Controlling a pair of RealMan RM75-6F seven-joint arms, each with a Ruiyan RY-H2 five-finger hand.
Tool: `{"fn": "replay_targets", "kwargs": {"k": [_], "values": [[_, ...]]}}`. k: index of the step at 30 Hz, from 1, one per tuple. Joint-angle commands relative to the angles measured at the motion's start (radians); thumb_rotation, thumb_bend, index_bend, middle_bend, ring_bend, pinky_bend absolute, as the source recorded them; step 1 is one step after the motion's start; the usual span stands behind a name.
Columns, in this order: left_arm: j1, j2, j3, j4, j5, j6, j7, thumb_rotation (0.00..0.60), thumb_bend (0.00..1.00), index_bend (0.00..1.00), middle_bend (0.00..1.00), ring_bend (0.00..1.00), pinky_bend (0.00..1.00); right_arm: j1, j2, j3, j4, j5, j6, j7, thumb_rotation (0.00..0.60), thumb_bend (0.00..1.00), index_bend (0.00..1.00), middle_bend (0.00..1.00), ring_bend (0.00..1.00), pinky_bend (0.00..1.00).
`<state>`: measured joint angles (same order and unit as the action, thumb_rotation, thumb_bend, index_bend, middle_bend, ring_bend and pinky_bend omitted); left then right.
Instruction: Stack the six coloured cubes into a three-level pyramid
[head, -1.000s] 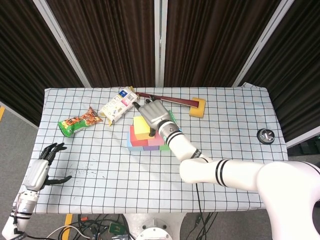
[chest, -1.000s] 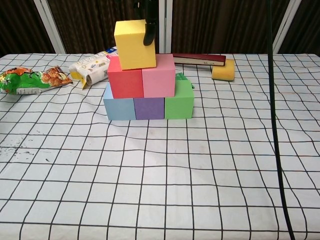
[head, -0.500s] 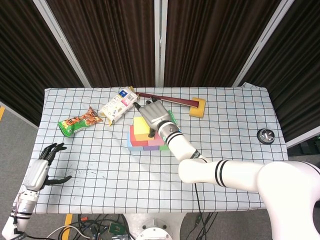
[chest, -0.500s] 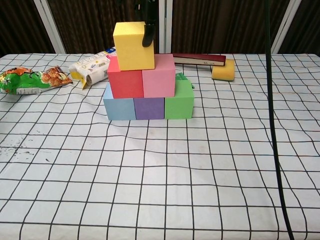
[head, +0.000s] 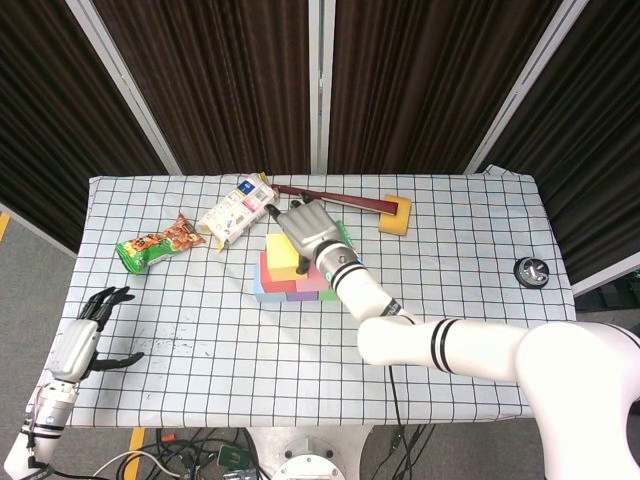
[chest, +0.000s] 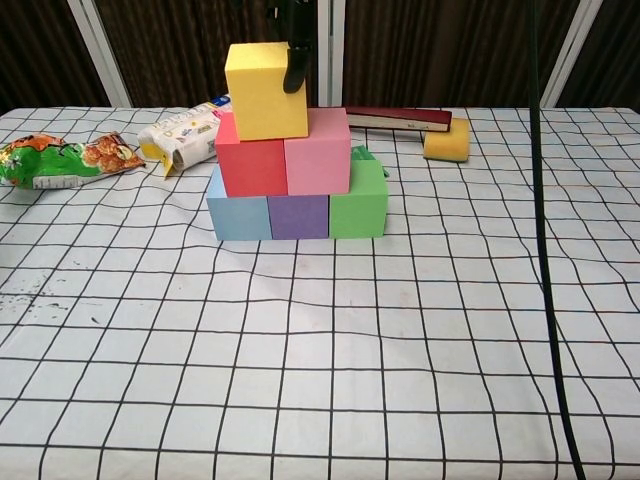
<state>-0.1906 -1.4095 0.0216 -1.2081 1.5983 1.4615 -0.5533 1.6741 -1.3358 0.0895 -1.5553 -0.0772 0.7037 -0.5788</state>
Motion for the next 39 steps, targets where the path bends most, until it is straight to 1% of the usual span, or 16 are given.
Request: {"fn": "replay_targets", "kwargs": {"k": [1,11,31,39], "values": [[0.000,0.000,-0.001,0.000,-0.001,-0.001,-0.001,0.600,0.00,0.08,0.17,0.03,0.07,-0.001,0.001,0.000,-0.001,0.000,0.001,-0.001,0.600,0.13,0.00,0.55,0.13,0.00],[-0.002,0.000,0.002,-0.001,0.002,-0.003,0.001,0.600,0.00,0.08,0.17,0.03,0.07,-0.006,0.003,0.003,-0.007,-0.003,0.003,-0.003,0.600,0.14,0.00,0.55,0.13,0.00],[-0.002,0.001,0.003,0.001,0.002,-0.003,-0.007,0.600,0.00,0.08,0.17,0.03,0.07,-0.006,-0.012,0.004,0.022,0.005,-0.019,-0.002,0.600,0.14,0.00,0.55,0.13,0.00],[-0.002,0.001,0.003,0.002,0.003,-0.002,-0.009,0.600,0.00,0.08,0.17,0.03,0.07,-0.006,-0.003,0.011,0.006,0.002,-0.007,0.003,0.600,0.14,0.00,0.55,0.13,0.00]]}}
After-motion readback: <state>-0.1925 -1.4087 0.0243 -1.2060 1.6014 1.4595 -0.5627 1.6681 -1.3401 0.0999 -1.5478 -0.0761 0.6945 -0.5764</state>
